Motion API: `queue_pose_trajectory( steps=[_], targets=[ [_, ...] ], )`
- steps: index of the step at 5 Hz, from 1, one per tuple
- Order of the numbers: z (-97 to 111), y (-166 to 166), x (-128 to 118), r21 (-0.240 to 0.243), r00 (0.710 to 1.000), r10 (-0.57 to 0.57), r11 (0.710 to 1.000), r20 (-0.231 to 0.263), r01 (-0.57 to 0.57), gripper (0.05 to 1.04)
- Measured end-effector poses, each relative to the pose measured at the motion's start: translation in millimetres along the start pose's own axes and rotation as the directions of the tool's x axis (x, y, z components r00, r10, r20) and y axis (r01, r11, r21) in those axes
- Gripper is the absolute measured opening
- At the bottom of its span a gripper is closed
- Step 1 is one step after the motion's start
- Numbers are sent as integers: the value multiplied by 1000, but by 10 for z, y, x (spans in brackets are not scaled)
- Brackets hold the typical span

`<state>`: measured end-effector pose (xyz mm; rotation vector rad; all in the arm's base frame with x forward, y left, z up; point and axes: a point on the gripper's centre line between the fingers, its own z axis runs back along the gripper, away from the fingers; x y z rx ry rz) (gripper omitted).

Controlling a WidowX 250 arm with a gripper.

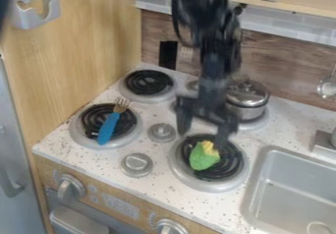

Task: Take the corn to the right down burner

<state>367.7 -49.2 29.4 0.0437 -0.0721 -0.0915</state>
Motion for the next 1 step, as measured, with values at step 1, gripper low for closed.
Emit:
queue_pose_trajectory(
  steps=[1],
  targets=[
    [248, 55, -22, 25, 1000, 21, 999, 12, -21, 998]
  ],
)
